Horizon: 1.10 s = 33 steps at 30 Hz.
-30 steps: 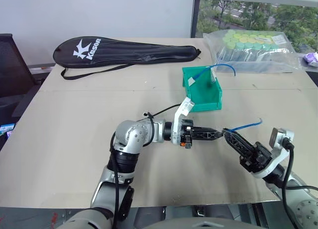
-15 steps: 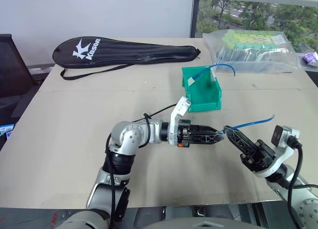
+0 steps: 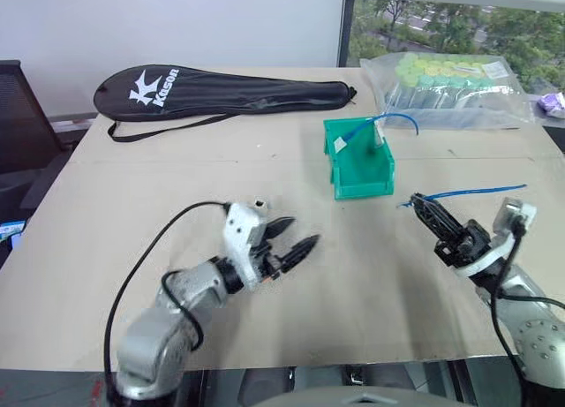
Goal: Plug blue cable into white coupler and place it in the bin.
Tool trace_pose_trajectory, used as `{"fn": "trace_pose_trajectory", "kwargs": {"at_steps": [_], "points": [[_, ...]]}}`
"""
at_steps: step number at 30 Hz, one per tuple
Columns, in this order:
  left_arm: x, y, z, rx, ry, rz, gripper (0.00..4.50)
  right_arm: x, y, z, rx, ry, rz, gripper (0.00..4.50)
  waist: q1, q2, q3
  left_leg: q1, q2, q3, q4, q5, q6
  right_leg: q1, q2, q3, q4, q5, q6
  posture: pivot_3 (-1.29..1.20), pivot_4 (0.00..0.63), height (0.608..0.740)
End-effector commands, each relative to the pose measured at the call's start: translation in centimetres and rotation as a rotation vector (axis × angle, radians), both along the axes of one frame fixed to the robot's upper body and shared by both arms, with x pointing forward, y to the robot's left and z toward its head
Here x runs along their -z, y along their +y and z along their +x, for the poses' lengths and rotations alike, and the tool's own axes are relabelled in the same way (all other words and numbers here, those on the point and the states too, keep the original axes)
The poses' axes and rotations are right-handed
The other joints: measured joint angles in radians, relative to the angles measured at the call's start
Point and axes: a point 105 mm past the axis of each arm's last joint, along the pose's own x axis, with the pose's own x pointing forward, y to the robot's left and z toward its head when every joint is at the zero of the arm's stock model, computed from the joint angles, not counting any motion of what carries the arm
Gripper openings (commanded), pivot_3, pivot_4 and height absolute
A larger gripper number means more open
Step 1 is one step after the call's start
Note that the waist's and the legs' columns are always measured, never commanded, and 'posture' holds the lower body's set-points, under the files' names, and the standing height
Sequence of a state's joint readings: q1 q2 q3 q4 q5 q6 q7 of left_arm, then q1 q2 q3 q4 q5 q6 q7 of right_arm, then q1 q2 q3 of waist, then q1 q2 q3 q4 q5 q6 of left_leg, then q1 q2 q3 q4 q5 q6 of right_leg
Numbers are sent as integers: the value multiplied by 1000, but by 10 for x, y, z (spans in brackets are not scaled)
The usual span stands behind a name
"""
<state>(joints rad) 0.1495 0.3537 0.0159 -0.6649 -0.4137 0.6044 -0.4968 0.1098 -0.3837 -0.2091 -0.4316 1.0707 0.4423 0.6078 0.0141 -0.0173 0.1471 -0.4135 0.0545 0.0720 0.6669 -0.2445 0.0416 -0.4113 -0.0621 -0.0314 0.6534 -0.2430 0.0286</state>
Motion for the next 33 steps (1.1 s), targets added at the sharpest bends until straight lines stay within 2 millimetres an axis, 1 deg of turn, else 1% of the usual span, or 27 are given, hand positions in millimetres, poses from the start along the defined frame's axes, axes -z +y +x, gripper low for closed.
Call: {"fn": "trace_pose_trajectory", "kwargs": {"at_steps": [1,3,6,8,11,16,20,23,24,25,26,27,28,30,33], "points": [[1,21,13,-219,-127,91,3499,-4,4,2,-14,-49,-26,0,5,0,0,0,0,0,0,0,0,0,0,0,0,0,0,0,150,740],[14,39,26,-362,-136,156,3499,-5,4,4,-10,-54,-32,0,8,0,0,0,0,-1,0,0,0,0,0,-2,0,0,0,0,150,740],[24,51,41,-479,-137,181,3499,-6,2,7,11,-63,-47,0,6,0,0,0,0,0,0,0,0,0,0,-4,1,0,0,0,150,740],[28,45,52,-502,-141,185,3499,-6,0,8,34,-66,-47,0,5,0,0,0,0,0,0,0,0,0,0,-5,0,0,0,0,150,740],[32,33,61,-471,-157,193,3499,-6,-1,7,52,-64,-46,0,5,0,0,-1,0,0,0,0,1,0,0,-5,0,2,4,0,150,740],[41,29,71,-449,-148,200,3499,-4,0,9,72,-61,-51,0,0,0,0,-1,0,0,0,-1,1,0,0,-5,0,2,4,0,150,740],[44,30,72,-425,-150,202,3499,-4,1,9,77,-63,-56,0,1,1,-1,0,0,0,0,-1,1,0,0,-5,2,2,4,0,150,740],[47,32,70,-415,-154,206,2791,-3,1,9,80,-64,-60,0,0,1,-1,0,0,0,0,-1,1,0,0,-5,2,2,4,0,150,740],[48,32,70,-411,-154,206,2283,-3,1,9,79,-64,-63,0,0,1,-1,0,0,0,0,-1,1,0,0,-5,2,2,4,0,150,740],[48,33,70,-410,-156,206,1924,-2,1,9,79,-63,-68,0,0,1,-1,1,0,0,0,-1,1,0,0,-5,2,2,4,0,150,740],[48,33,71,-407,-158,204,1279,-2,2,9,78,-63,-70,0,0,1,-1,1,0,0,0,-1,1,0,0,-5,2,2,4,0,150,740],[49,33,71,-402,-159,200,1145,-2,2,9,78,-63,-72,0,0,1,-1,0,0,0,0,-1,1,0,0,-5,2,2,4,0,150,740],[50,30,74,-371,-163,204,679,-1,3,9,74,-64,-78,0,1,1,-1,0,0,0,0,-1,1,0,0,-5,2,2,4,0,150,740],[52,26,78,-314,-165,208,596,-2,5,9,65,-68,-88,0,3,2,-1,1,0,0,0,-1,1,0,0,-6,2,2,4,0,150,740],[52,-1,75,-44,-168,181,596,-3,12,9,26,-104,-154,0,3,5,-3,1,0,0,1,-1,1,0,0,-6,3,1,1,0,150,740]]}}
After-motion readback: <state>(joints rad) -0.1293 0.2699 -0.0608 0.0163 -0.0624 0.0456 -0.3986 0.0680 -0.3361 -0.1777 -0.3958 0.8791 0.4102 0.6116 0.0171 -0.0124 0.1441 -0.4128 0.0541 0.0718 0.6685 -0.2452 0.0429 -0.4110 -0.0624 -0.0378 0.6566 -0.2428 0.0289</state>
